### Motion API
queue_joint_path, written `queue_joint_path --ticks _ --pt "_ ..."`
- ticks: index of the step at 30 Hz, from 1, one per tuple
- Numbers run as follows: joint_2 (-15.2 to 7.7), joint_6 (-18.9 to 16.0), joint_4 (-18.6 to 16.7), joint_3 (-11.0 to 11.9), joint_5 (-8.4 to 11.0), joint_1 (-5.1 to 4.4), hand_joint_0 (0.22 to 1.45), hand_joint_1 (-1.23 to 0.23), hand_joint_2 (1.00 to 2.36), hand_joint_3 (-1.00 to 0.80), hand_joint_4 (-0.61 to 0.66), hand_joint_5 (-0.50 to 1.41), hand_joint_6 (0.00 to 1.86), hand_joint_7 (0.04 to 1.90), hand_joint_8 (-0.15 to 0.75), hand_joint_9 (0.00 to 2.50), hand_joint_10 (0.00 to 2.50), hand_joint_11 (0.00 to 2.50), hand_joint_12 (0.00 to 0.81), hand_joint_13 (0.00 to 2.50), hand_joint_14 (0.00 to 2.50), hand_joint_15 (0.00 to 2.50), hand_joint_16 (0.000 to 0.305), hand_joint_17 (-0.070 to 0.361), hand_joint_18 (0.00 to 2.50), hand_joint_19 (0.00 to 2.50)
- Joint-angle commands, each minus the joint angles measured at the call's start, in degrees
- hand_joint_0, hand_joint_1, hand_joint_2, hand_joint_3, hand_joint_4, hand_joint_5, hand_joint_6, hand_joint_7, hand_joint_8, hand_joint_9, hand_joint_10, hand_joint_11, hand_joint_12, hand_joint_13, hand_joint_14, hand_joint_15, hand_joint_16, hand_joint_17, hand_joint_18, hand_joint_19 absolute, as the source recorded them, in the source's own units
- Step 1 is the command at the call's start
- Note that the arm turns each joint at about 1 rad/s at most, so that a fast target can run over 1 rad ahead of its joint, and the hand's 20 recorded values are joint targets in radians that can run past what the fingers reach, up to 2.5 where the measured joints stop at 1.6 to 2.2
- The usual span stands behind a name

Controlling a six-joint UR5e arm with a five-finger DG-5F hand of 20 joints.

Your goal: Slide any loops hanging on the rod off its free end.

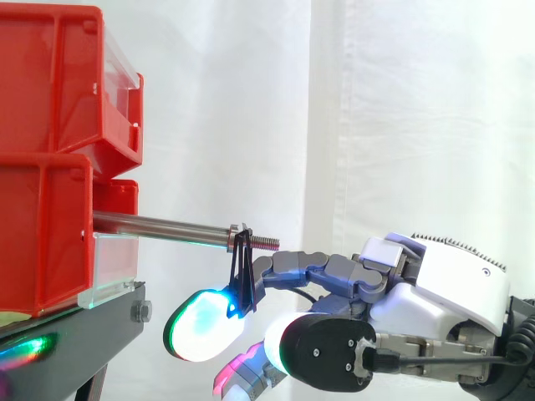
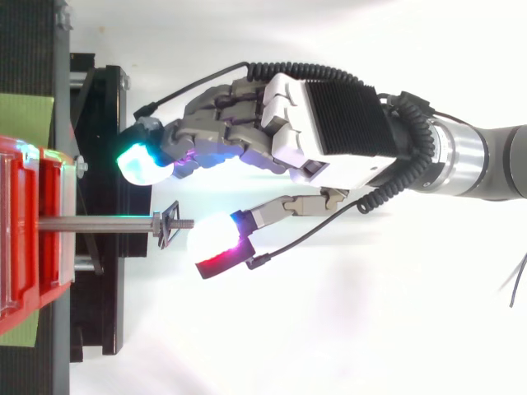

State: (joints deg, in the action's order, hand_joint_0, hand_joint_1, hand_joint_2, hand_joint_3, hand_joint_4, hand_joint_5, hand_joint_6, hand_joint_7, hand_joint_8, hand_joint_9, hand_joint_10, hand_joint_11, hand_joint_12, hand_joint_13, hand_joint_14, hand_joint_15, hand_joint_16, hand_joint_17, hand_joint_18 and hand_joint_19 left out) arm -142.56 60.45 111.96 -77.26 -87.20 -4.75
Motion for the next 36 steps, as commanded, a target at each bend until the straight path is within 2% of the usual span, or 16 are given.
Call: queue_joint_path --ticks 1,6,20,26,29,33,36 --pt "0.0 -2.35 -0.16 0.09 -0.08 0.0 0.58 -0.59 1.01 -0.38 0.35 -0.14 0.5 0.83 0.336 1.01 0.01 0.31 0.351 0.87 0.01 0.32 0.055 0.123 0.81 0.41" --pt "0.0 -3.5 0.01 0.44 -0.08 0.0 0.59 -0.58 1.01 -0.4 0.36 -0.13 0.5 0.86 0.331 1.01 0.01 0.31 0.35 0.88 0.01 0.31 0.055 0.123 0.82 0.41" --pt "0.0 -3.5 -0.16 1.58 -0.96 0.0 0.6 -0.6 1.01 -0.4 0.37 -0.11 0.5 1.07 0.333 1.02 0.01 0.34 0.351 0.89 0.01 0.32 0.054 0.122 0.83 0.41" --pt "0.0 -3.5 -0.25 1.67 -0.78 -0.17 0.6 -0.65 1.01 -0.4 0.29 -0.1 0.5 1.25 0.329 1.01 0.01 0.36 0.353 0.88 0.01 0.32 0.054 0.122 0.84 0.41" --pt "0.0 -3.5 -0.16 1.67 -0.78 -0.17 0.61 -0.68 1.01 -0.38 0.25 -0.11 0.5 1.4 0.331 1.01 0.01 0.38 0.355 0.88 0.01 0.32 0.054 0.122 0.84 0.41" --pt "0.0 -3.5 -0.25 1.67 -0.78 -0.17 0.61 -0.71 1.02 -0.3 0.22 -0.17 0.69 1.2 0.331 0.99 0.01 0.48 0.36 0.87 0.01 0.32 0.055 0.123 0.86 0.41" --pt "0.0 -3.5 -0.25 1.67 -0.78 -0.17 0.61 -0.71 1.02 -0.31 0.22 -0.18 0.7 1.19 0.329 0.99 0.01 0.48 0.362 0.87 0.01 0.33 0.054 0.123 0.84 0.4"
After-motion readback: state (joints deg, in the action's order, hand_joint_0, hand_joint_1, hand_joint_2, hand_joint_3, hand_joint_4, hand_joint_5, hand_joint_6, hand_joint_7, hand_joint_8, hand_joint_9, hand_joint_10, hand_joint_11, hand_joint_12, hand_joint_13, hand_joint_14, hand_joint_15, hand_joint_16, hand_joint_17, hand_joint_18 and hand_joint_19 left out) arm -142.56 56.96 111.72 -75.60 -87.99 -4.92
